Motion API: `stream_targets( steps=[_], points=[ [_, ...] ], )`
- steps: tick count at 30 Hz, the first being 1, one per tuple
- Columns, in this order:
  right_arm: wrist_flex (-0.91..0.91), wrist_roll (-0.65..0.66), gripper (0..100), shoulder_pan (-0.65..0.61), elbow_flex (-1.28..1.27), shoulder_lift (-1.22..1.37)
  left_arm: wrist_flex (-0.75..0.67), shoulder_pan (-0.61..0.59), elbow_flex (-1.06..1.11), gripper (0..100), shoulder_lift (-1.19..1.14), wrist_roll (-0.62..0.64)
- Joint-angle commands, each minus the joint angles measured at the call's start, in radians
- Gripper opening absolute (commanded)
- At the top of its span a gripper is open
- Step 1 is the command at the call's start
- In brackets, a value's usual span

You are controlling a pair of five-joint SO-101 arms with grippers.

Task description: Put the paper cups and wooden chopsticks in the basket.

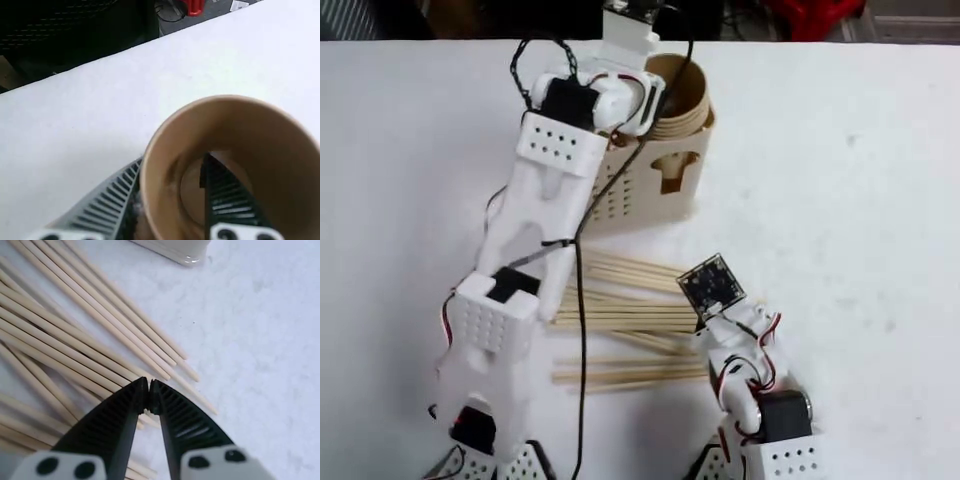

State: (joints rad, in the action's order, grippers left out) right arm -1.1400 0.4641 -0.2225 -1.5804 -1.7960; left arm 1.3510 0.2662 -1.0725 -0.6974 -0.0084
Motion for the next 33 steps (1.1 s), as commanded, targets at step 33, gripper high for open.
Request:
stream_targets(
  steps=[33],
  points=[
    [0.018, 0.011, 1.7, 0.001, 0.003, -0.007, 0.443, -0.136, -0.281, 15, 0.387, -0.008]
  ],
)
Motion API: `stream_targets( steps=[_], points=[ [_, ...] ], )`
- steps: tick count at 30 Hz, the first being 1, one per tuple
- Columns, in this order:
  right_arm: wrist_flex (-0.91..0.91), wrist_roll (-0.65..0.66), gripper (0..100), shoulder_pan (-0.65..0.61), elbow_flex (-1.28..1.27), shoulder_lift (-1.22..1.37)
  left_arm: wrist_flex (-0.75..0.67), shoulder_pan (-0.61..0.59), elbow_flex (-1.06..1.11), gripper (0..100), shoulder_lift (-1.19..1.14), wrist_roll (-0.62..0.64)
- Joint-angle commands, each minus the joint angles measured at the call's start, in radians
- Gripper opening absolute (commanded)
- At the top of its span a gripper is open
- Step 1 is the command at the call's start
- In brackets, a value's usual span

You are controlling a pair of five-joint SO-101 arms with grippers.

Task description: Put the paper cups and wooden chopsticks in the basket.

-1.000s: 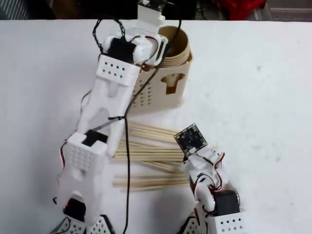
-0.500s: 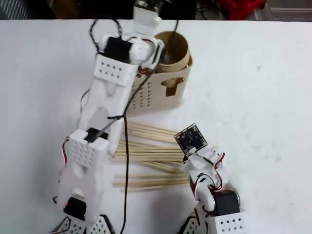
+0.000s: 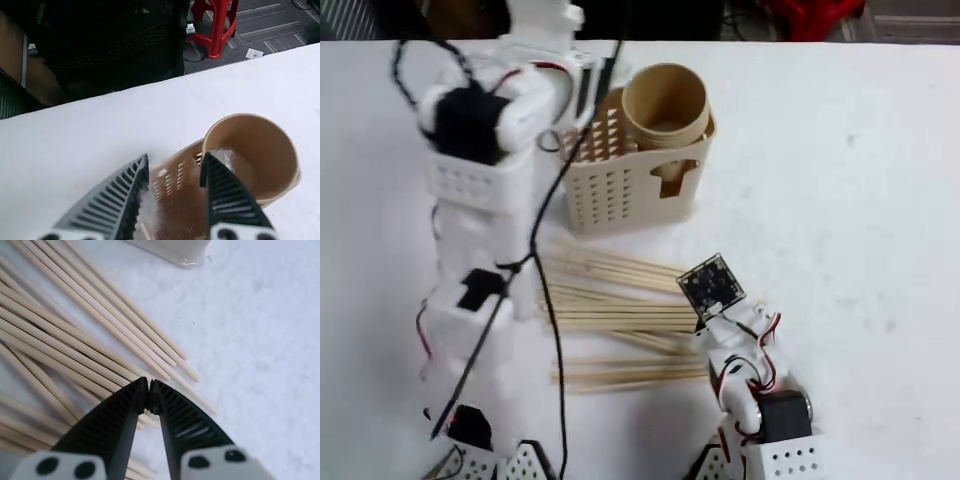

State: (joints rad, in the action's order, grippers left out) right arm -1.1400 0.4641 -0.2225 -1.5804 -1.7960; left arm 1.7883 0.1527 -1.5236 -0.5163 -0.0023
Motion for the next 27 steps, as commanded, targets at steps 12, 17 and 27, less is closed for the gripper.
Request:
stream_targets(
  steps=[12, 17, 27],
  points=[
    [0.013, 0.071, 1.7, 0.033, 0.006, -0.005, -0.089, 0.021, 1.517, 3, 1.124, -0.313],
    [-0.047, 0.14, 1.6, 0.173, 0.054, -0.004, -0.23, 0.108, 2.01, 3, 1.371, -0.46],
    [0.001, 0.325, 1.6, 0.707, -0.106, -0.005, -0.477, 0.329, 2.332, 3, 1.419, -0.585]
  ],
)
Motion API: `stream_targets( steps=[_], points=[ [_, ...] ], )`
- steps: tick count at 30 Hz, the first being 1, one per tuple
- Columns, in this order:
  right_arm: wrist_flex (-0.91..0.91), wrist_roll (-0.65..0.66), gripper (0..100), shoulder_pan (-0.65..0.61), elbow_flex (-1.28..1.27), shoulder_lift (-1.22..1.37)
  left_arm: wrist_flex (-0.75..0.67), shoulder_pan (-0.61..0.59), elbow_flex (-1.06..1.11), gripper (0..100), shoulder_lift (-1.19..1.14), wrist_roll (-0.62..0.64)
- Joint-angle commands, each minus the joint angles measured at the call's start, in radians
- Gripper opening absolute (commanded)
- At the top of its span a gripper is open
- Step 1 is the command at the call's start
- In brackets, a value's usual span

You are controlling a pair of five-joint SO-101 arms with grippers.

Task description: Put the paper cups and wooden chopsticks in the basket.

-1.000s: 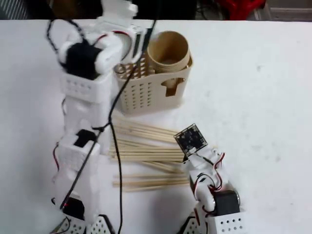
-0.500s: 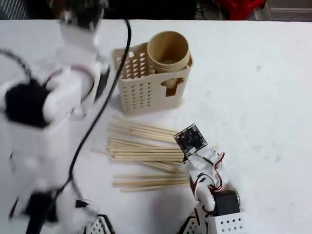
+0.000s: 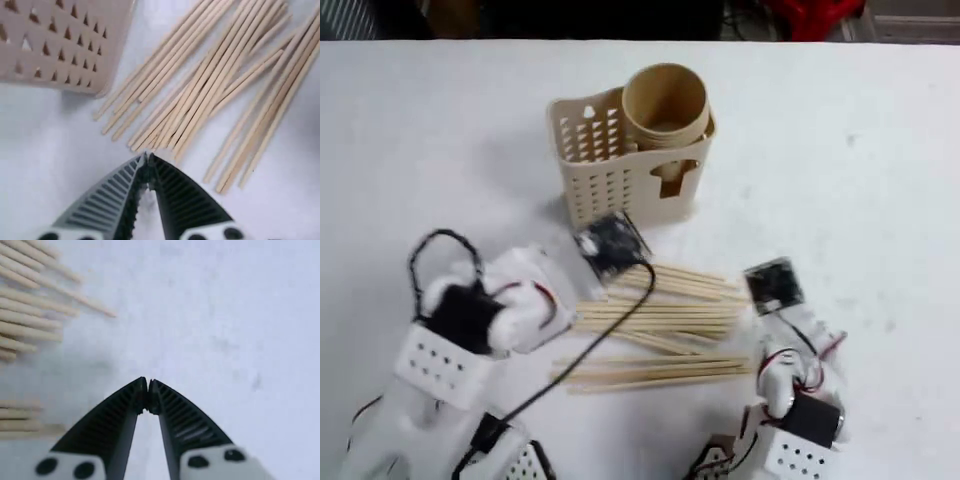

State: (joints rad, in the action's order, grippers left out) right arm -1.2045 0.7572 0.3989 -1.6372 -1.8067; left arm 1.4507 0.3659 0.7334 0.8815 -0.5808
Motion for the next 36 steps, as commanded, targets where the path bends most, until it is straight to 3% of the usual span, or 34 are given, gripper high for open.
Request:
stream_targets(
  steps=[1, 4, 8, 16, 22, 28, 33, 36],
  points=[
    [0.068, 0.032, 1.7, 0.094, -0.057, 0.012, -0.178, 0.14, 0.092, 3, 0.019, 0.012],
    [0.035, -0.02, 1.8, 0.09, -0.052, 0.007, -0.29, 0.176, 0.103, 3, -0.047, 0.064],
    [0.035, -0.143, 1.8, 0.087, -0.054, 0.007, -0.397, 0.18, 0.051, 3, -0.309, 0.086],
    [0.028, -0.17, 1.8, 0.094, -0.054, 0.008, -0.41, 0.185, -0.209, 11, -0.76, 0.091],
    [0.03, -0.17, 1.8, 0.088, -0.054, 0.008, -0.443, 0.254, -0.222, 10, -0.901, 0.091],
    [0.059, -0.17, 1.8, 0.041, -0.054, 0.005, -0.48, 0.211, -0.235, 10, -1.043, 0.083],
    [0.064, -0.17, 1.8, 0.005, -0.054, 0.005, -0.485, 0.2, -0.232, 2, -1.021, 0.083],
    [0.062, -0.17, 1.8, 0.005, -0.054, 0.008, -0.482, 0.2, -0.219, 2, -1.004, 0.083]
  ],
)
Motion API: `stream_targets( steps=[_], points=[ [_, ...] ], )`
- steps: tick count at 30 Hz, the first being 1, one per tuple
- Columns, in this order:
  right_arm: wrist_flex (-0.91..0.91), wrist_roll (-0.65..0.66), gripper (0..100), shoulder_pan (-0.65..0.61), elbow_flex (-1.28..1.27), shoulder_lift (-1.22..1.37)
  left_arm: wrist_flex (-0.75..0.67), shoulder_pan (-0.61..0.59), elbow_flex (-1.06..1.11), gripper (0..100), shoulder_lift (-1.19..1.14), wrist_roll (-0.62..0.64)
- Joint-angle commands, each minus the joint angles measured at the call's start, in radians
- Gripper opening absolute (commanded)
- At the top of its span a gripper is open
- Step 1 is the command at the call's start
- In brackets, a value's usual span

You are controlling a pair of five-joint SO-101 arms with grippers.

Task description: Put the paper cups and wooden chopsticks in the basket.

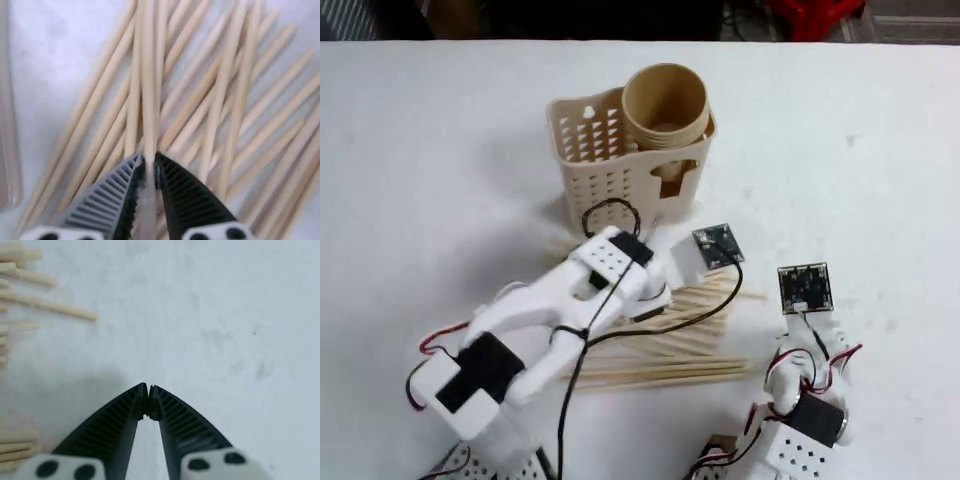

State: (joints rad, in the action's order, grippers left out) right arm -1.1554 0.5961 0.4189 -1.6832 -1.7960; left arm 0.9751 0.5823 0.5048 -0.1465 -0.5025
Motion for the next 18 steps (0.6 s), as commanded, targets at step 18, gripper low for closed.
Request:
stream_targets(
  steps=[18],
  points=[
    [0.013, -0.012, 1.8, 0.036, -0.008, -0.002, 0.075, -0.128, 0.084, 2, 0.43, 0.015]
  ],
)
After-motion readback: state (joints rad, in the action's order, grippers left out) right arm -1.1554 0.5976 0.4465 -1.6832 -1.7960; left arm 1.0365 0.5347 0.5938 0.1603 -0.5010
